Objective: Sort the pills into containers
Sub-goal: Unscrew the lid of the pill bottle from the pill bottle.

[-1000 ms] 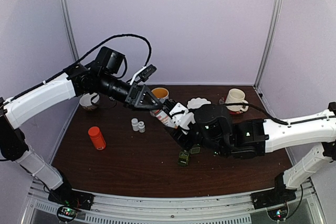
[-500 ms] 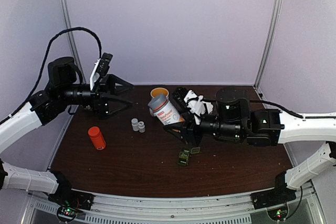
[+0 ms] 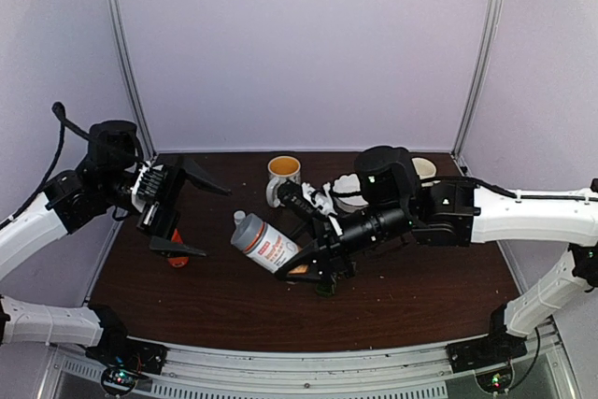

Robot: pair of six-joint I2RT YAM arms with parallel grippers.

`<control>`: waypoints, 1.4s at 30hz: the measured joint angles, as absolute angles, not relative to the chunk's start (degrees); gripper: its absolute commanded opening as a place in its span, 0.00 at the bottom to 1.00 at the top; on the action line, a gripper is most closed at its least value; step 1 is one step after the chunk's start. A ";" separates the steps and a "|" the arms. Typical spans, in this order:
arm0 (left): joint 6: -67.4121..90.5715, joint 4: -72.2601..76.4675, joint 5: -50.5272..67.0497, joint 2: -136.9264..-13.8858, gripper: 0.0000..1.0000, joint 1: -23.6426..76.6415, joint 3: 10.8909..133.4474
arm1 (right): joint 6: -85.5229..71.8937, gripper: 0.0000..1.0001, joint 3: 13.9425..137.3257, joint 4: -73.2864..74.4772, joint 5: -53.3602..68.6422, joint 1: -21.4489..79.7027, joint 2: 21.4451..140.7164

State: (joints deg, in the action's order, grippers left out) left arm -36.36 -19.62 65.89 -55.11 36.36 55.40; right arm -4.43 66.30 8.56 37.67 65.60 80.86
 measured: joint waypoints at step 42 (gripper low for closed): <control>-49.45 -38.26 66.02 -64.49 0.80 40.29 64.29 | -3.25 0.11 76.82 14.66 42.48 65.17 90.41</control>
